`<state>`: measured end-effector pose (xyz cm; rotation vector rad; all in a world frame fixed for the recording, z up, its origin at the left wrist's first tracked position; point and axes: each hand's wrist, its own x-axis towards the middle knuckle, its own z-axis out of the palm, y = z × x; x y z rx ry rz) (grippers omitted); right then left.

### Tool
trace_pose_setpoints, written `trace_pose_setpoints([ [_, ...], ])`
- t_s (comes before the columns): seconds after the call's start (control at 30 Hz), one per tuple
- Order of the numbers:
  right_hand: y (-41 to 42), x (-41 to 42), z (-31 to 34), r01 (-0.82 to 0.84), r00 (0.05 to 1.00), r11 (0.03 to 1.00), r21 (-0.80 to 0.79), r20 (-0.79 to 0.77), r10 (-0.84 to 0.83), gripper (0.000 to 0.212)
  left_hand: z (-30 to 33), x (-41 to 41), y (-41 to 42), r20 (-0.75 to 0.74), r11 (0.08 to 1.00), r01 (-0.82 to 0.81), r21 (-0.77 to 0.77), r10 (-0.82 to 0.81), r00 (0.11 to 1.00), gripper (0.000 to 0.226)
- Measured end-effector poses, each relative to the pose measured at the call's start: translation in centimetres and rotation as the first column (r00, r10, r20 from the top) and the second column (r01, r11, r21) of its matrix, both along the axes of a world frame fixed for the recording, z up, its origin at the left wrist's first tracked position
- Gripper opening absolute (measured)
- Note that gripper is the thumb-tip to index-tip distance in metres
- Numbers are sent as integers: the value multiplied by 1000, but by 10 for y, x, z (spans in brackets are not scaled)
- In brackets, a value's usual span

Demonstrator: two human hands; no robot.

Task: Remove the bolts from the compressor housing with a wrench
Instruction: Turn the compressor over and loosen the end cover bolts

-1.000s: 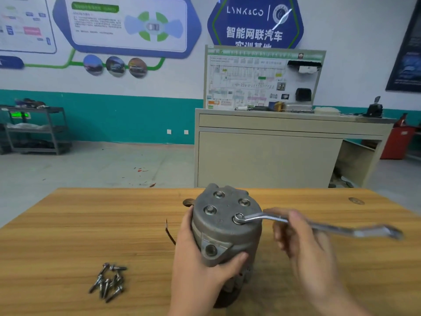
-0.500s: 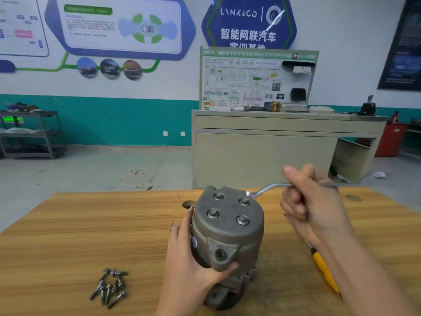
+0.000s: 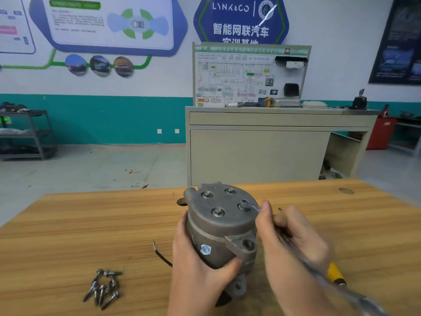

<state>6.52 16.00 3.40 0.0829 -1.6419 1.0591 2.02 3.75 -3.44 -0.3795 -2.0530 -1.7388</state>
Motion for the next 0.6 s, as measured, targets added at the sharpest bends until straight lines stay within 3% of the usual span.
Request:
trace_pose_setpoints([
  [0.07,-3,3,0,10,1000,993,122,14,-12,38,-1,-4,-5,21,998,58,-11,-58,998,129],
  [0.1,-4,4,0,-12,1000,994,110,20,9,38,0,-6,-8,30,996,89,-26,-88,996,132],
  [0.17,-1,7,0,-98,993,991,-92,60,104,39,0,-9,-14,38,985,164,-46,-162,986,135],
  [0.27,18,7,7,-289,918,889,-355,160,362,35,1,-14,-24,75,953,304,-17,-302,950,136],
  [0.3,30,4,11,-398,844,811,-428,174,506,33,2,-14,-28,95,940,341,-10,-339,936,134],
  [0.37,54,-9,19,-614,584,528,-587,112,804,41,3,-15,-33,94,921,390,-9,-388,917,126],
  [0.43,67,-29,30,-644,356,309,-700,83,931,48,5,-16,-35,88,909,418,-2,-416,905,120],
  [0.5,67,-54,40,-601,188,191,-776,96,978,43,8,-15,-35,76,901,433,-5,-431,899,116],
  [0.6,59,-84,49,-477,111,196,-857,163,980,25,10,-14,-35,32,901,433,-31,-432,901,107],
])
